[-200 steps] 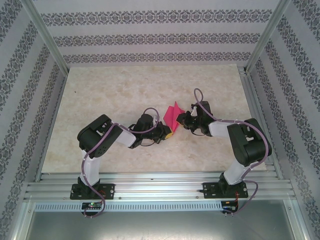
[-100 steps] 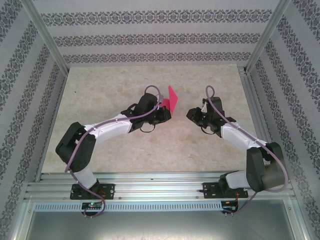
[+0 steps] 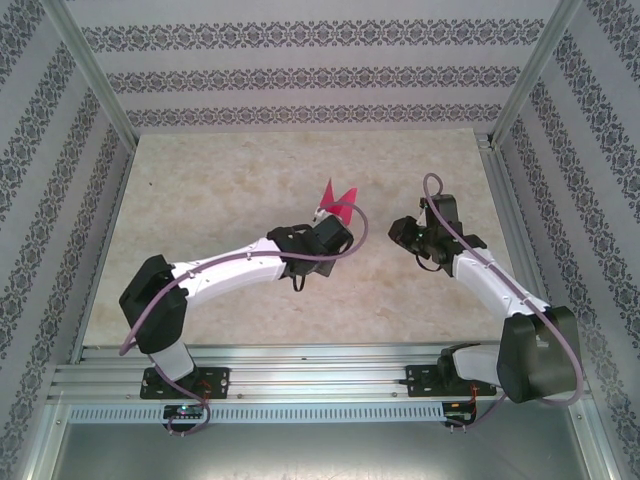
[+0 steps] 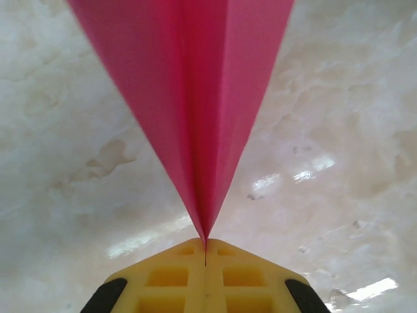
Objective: Fold a paper plane with a square sheet of paper (pick it up from the middle)
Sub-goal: Turn over the paper at the center of the table.
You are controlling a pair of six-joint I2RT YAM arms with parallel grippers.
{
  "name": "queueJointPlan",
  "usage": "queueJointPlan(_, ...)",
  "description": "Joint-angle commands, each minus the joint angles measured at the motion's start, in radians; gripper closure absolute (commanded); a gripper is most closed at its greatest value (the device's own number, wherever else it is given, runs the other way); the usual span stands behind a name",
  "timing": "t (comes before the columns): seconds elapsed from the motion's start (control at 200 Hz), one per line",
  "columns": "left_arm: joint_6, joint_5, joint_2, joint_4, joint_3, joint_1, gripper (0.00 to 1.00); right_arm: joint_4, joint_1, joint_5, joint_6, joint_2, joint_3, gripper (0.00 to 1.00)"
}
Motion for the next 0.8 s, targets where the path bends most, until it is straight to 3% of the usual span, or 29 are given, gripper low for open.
queueJointPlan(0.0,0.072,-0.222,0.056,-0.116,0.036,-0.064,1.00,-0.012,-0.021,0.028,-0.029,-0.028,-0.021,0.74)
queueJointPlan(0.3,0.069,-0.423,0.257,-0.202,0.115,-0.193,1.00,-0.029,-0.069,0.034,-0.036,-0.062,-0.053,0.73)
queueJointPlan(0.629,0.103,-0.553,0.397,-0.207,0.119,-0.326,1.00,-0.040,-0.090,0.034,-0.041,-0.081,-0.063,0.72)
queueJointPlan(0.794,0.106,-0.552,0.443,-0.209,0.111,-0.360,1.00,-0.040,-0.091,0.019,-0.041,-0.079,-0.062,0.72)
